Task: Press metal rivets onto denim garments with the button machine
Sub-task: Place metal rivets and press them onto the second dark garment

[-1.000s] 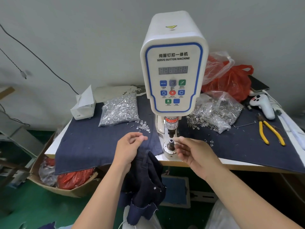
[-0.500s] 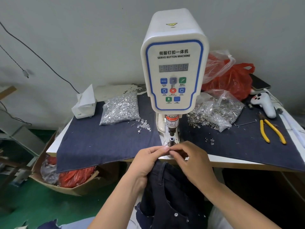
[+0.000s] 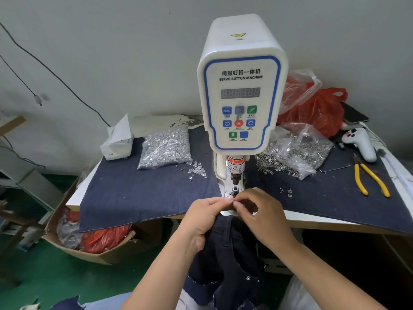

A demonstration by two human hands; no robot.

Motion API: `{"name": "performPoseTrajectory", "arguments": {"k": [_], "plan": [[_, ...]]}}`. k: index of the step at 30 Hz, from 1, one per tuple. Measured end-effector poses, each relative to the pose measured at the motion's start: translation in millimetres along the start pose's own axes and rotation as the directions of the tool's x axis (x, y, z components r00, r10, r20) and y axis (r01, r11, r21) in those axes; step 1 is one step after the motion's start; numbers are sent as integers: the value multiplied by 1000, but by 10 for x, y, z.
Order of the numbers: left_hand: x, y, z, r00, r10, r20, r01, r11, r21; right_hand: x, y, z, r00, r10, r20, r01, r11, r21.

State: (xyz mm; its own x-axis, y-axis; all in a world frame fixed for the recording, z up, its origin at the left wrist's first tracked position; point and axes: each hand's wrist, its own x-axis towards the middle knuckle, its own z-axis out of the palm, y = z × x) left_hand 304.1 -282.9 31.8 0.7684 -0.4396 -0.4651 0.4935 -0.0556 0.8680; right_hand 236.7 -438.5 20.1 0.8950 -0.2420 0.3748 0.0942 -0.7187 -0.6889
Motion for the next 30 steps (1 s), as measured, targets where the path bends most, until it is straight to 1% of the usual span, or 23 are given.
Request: {"name": "performPoseTrajectory", "arguments": {"k": [2,6,8,12,16,23,30], "plan": [[11,-15,3,1000,24,-7,-24,999,28,9,15,9,1000,23,-4,-23,1000,7],[38,-33,-12,993,100,-68,-95,993,76,155,79,-32,990,125,-65,-117,987,113],[52,-36,-39,991,95,-98,-89,994,66,274,118,-67,990,135,-39,-130,985,111],[68,-42,-96,990,69,-121,-71,997,-16,423,125,-109,992,98,73,-102,994,48],[74,-46,-128,990,30,-134,-43,995,-94,488,134,-146,986,80,145,-82,997,10],[77,-44,-159,991,-25,-134,4,987,-160,562,159,-181,974,48,221,-46,999,-11],[37,-22,-171,992,-37,-123,13,982,-191,566,184,-179,972,50,230,-52,999,3]]}}
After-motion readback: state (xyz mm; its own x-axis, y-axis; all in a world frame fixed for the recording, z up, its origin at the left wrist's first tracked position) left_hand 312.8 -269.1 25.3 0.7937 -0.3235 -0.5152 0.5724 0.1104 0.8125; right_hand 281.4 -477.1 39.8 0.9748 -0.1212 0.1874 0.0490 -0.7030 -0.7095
